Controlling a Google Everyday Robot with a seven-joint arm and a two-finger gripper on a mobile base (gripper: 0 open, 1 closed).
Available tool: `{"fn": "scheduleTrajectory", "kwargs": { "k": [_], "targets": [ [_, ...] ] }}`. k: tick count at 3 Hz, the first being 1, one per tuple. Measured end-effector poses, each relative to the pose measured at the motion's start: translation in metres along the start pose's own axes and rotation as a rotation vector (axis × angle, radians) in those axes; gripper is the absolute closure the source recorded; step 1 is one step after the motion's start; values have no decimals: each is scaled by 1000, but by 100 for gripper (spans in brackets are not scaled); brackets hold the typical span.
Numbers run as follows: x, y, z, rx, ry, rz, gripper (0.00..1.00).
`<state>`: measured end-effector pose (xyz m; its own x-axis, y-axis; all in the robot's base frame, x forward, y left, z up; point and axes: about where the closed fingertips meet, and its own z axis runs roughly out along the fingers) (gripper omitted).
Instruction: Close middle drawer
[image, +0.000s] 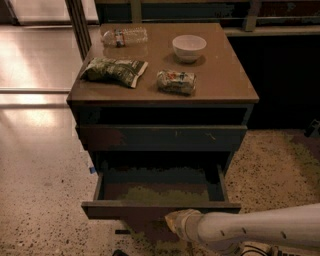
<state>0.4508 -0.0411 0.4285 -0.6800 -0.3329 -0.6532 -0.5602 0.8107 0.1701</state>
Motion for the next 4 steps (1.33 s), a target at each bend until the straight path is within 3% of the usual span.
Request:
{"fn": "scheduleTrajectory", "kwargs": {
  "k": [1,2,4],
  "targets": [
    [0,0,0,0,0,0,100],
    [-18,-18,17,-32,-52,-32,100],
    [-29,-27,25,-6,-58,-53,100]
  ]
}}
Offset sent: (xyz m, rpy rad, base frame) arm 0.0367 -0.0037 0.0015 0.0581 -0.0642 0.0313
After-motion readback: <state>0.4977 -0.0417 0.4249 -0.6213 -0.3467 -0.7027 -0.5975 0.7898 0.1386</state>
